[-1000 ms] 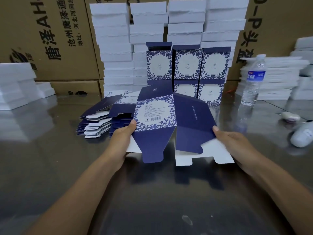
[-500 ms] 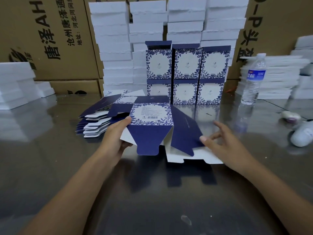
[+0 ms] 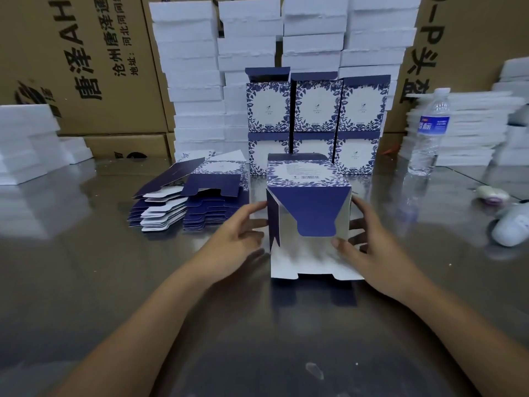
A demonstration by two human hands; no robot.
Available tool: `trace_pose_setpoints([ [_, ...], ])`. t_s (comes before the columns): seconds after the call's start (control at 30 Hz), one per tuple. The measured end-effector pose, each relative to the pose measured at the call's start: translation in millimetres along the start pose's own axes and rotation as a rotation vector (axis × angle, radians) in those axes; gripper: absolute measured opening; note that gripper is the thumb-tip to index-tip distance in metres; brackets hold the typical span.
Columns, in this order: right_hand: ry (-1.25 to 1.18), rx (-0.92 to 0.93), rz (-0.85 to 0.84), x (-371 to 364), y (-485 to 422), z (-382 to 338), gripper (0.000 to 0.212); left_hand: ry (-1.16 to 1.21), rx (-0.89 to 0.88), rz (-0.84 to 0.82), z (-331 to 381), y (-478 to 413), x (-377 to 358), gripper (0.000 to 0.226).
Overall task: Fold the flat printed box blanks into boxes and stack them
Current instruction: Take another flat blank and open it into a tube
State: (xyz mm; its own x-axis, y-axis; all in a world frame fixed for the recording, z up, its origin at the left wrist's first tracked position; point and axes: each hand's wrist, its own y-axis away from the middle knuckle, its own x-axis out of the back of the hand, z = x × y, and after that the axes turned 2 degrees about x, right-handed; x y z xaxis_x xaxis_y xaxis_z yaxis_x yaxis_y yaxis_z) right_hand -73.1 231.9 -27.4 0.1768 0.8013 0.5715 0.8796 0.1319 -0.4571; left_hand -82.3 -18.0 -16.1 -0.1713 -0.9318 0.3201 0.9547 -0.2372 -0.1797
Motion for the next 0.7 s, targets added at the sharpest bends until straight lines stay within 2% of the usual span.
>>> trace_pose_setpoints([
  [0.07,-0.016,0.013,0.019,-0.9,0.0,-1.3,0.079,-0.135,-0.020,-0.063,-5.5,2.0,-1.1,0.068],
  [0.13,-0.050,0.030,0.046,-1.3,-0.3,-2.6,0.080,-0.166,-0.035,-0.069,-8.3,3.9,-2.1,0.077],
  [0.27,-0.073,0.056,0.046,-0.9,-1.0,-2.8,0.059,-0.146,-0.056,-0.049,-9.9,2.0,-5.4,0.101],
  [0.47,-0.024,0.027,0.089,-1.0,1.0,-8.5,0.020,-0.155,-0.109,0.081,-5.9,1.3,-4.5,0.092],
  [0.63,-0.027,0.018,0.102,-3.4,2.5,-13.6,0.062,-0.161,-0.134,0.173,-5.6,0.4,-3.3,0.080],
  [0.7,-0.013,0.025,0.117,-3.3,2.1,-14.0,0.065,-0.160,-0.155,0.199,-7.0,-0.3,-3.7,0.079],
])
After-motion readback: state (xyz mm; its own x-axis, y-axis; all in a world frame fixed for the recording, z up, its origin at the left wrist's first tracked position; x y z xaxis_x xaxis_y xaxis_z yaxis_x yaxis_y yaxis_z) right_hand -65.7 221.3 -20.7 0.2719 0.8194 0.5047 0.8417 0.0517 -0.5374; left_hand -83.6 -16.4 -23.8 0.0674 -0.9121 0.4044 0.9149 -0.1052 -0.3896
